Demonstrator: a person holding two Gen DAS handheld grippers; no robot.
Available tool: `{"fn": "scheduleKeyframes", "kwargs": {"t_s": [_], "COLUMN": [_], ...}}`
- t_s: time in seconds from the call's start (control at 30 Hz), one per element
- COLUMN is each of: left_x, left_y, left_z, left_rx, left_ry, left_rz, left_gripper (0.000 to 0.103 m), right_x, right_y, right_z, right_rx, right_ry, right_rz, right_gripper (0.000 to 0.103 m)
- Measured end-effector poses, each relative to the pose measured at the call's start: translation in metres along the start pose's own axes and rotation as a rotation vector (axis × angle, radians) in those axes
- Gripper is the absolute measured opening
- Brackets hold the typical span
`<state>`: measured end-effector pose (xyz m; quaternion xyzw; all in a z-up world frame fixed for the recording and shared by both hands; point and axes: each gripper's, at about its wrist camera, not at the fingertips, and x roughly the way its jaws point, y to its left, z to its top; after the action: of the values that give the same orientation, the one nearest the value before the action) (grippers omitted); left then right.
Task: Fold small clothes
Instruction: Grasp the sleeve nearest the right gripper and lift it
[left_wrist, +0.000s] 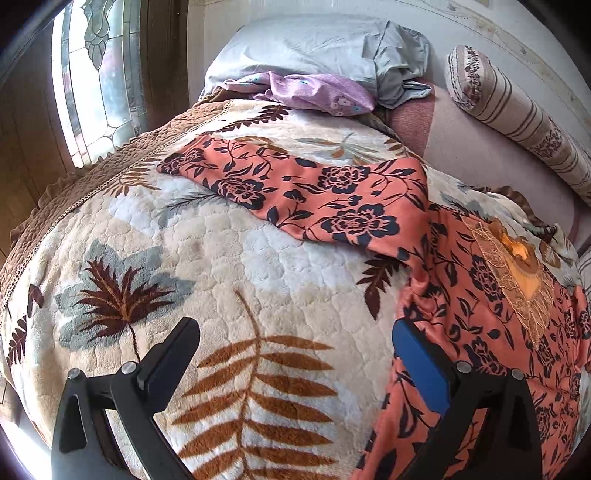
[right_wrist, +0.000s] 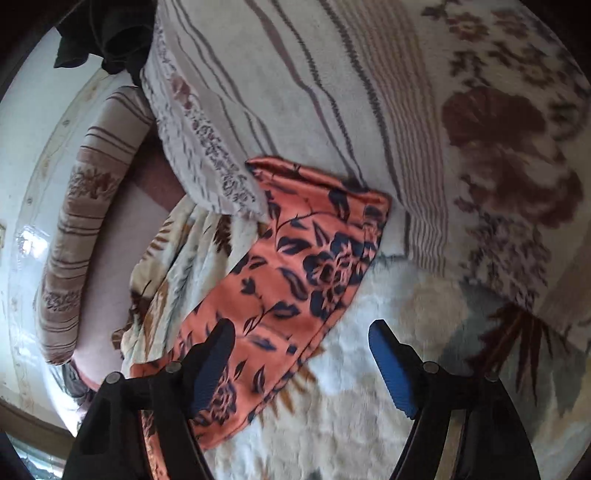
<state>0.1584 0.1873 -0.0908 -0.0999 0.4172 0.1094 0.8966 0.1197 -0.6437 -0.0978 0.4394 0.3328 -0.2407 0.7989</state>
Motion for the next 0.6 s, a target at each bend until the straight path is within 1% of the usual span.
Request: {"fn": "scheduleKeyframes", "kwargs": {"t_s": [0.03,0.07,0.1,0.13,0.2,0.23,0.27,0.3,0.33,0.37,0.4,0.47,0.53,0.6], "left_x": [0.005,0.01,0.015,0.019,0.022,0.023,0.022,0.022,0.021,0.021,0.021,0.019,0.015,0.009], "left_y": [0.004,0.009,0.014,0.017,0.018,0.017,0.015,0.014,0.012,0.012,0.012,0.012,0.012,0.012], "left_z": [-0.002,-0.003,-0.004,-0.004,-0.003,-0.002,-0.001,-0.001,0.0,0.0,0.001,0.003,0.004,0.005], "left_rx": [-0.011,-0.031,-0.058,-0.082,-0.095,-0.091,-0.085,-0.079,-0.075,-0.075,-0.078,-0.09,-0.094,-0.096], "left_ry": [0.008,0.025,0.043,0.056,0.066,0.062,0.057,0.052,0.049,0.048,0.047,0.041,0.03,0.011], "left_rz": [0.01,0.021,0.021,0.008,-0.003,-0.003,-0.003,-0.003,-0.007,-0.014,-0.021,-0.04,-0.055,-0.066], "left_gripper": [0.103,0.103,0.103,0.103,0.103,0.103,0.103,0.103,0.103,0.103,0.103,0.103,0.103,0.103], "right_x": [0.009,0.017,0.024,0.031,0.044,0.048,0.052,0.054,0.055,0.054,0.051,0.036,0.016,-0.015], "right_y": [0.0,-0.003,-0.005,-0.007,-0.008,-0.008,-0.007,-0.006,-0.004,0.001,0.011,0.04,0.079,0.132], "right_z": [0.007,0.013,0.018,0.023,0.031,0.035,0.038,0.041,0.044,0.044,0.043,0.042,0.039,0.03], "right_rx": [0.002,0.013,0.026,0.037,0.026,0.007,-0.006,-0.005,-0.016,-0.048,-0.089,-0.19,-0.27,-0.353], "right_ry": [-0.003,-0.005,-0.014,-0.026,-0.04,-0.052,-0.064,-0.071,-0.075,-0.076,-0.081,-0.113,-0.126,-0.157], "right_rz": [-0.034,-0.068,-0.1,-0.119,-0.161,-0.194,-0.227,-0.241,-0.253,-0.252,-0.245,-0.199,-0.107,0.015], "right_gripper": [0.077,0.071,0.067,0.061,0.051,0.041,0.034,0.032,0.023,0.005,0.005,0.005,0.005,0.005]}}
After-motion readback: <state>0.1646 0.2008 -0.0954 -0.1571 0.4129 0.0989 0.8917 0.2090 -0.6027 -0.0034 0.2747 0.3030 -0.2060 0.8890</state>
